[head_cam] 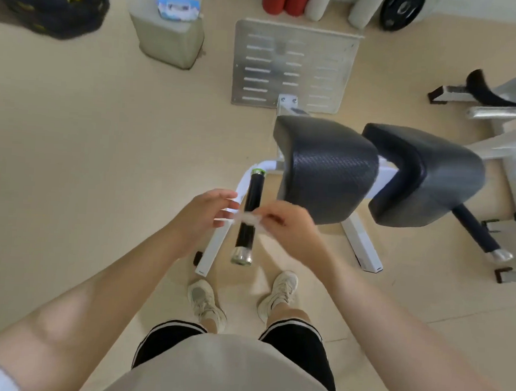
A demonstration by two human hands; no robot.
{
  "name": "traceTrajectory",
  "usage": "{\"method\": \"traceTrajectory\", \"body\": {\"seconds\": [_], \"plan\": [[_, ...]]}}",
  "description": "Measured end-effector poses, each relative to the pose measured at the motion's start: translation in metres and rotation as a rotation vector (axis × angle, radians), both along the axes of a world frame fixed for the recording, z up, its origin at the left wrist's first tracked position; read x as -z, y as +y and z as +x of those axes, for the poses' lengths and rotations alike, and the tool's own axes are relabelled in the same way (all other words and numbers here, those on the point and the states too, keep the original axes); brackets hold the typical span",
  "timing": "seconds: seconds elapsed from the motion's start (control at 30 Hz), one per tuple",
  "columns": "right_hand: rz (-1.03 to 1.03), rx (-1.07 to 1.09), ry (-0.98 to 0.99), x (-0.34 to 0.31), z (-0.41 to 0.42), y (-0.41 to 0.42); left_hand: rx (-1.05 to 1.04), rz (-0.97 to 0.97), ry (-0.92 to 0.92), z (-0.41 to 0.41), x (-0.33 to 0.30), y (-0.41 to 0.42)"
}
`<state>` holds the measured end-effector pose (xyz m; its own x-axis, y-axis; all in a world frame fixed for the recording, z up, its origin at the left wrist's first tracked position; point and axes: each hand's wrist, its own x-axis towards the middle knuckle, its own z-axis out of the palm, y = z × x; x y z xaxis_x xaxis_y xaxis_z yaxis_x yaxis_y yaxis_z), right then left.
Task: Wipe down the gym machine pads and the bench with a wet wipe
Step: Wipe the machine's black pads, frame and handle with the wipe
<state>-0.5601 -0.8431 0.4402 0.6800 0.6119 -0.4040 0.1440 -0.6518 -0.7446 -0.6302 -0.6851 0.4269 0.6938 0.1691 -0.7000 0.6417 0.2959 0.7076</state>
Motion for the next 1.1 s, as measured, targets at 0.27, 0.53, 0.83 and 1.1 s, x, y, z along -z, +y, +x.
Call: {"method": "traceTrajectory", "body": {"seconds": [0.27,0.53,0.83,1.1], "plan": [[0.398,0.385,0.263,-0.057,0.078,-0.069,0.219,0.154,-0.286,0.088,-0.061,-0.074],[0.527,0.350,0.368,-0.082,0.187,-0.160,0.033,0.195,-0.373,0.192,-0.085,-0.170],[0.415,0.270,0.187,-0.053,0.276,-0.221,-0.080,0.200,-0.239,0.283,-0.059,-0.245],[0.058,0.522,0.133,0.024,0.375,-0.223,0.219,0.472,0.065,0.333,0.016,-0.236]]}}
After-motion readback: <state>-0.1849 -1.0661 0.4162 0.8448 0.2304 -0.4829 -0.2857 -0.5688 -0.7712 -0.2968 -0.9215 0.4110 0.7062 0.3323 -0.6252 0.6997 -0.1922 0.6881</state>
